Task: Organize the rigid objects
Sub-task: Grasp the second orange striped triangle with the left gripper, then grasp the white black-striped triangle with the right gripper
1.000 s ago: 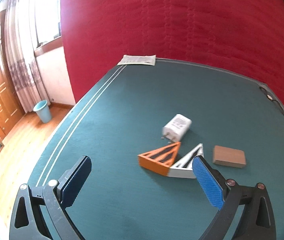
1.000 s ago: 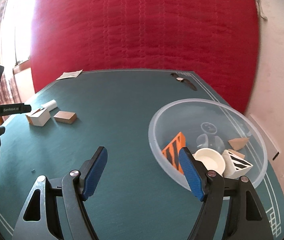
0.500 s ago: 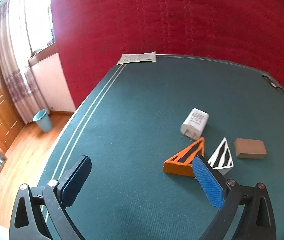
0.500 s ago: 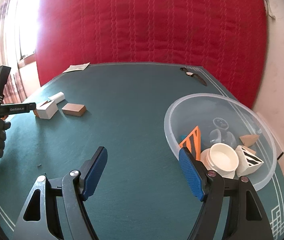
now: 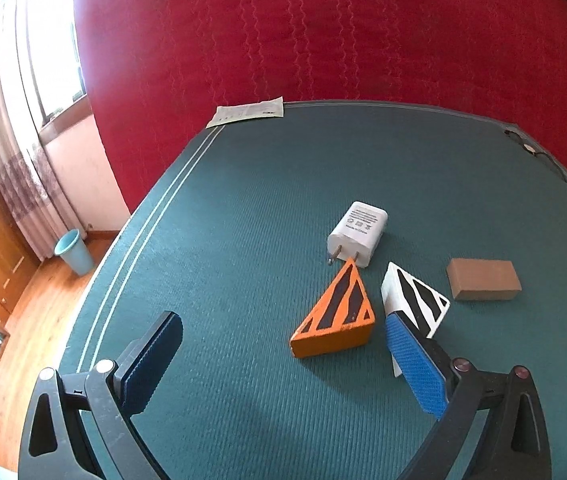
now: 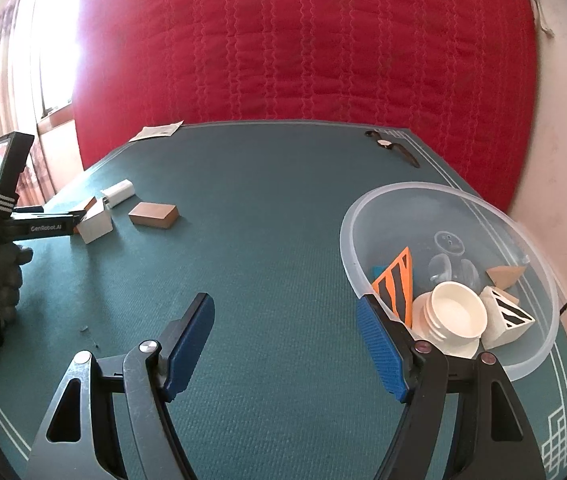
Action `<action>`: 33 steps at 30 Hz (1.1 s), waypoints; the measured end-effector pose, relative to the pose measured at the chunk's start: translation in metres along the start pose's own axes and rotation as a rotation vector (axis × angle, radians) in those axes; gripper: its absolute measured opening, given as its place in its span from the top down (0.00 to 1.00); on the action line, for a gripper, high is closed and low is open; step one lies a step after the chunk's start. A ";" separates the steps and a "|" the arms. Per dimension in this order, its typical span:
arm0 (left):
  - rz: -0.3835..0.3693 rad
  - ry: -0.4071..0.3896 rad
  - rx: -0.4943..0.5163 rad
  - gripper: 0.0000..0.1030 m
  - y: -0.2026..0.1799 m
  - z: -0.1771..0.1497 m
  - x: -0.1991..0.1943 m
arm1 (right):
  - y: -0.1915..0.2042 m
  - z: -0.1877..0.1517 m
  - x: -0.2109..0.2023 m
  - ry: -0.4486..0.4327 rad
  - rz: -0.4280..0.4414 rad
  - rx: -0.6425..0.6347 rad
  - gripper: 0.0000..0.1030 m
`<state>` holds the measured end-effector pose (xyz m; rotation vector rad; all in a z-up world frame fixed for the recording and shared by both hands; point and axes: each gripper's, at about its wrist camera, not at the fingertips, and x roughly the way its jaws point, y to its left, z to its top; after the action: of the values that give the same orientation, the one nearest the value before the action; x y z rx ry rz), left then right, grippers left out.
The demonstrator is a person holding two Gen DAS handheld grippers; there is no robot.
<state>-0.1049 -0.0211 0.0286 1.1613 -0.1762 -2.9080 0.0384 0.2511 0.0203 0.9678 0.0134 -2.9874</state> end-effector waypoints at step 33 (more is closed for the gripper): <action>-0.066 0.002 0.020 0.57 0.032 -0.026 -0.027 | 0.107 0.049 0.051 0.137 0.302 -0.010 0.27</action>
<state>-0.0687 -0.0540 0.0312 1.1950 -0.1701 -2.9691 -0.0313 0.1436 0.0290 1.0645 -0.1069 -2.6426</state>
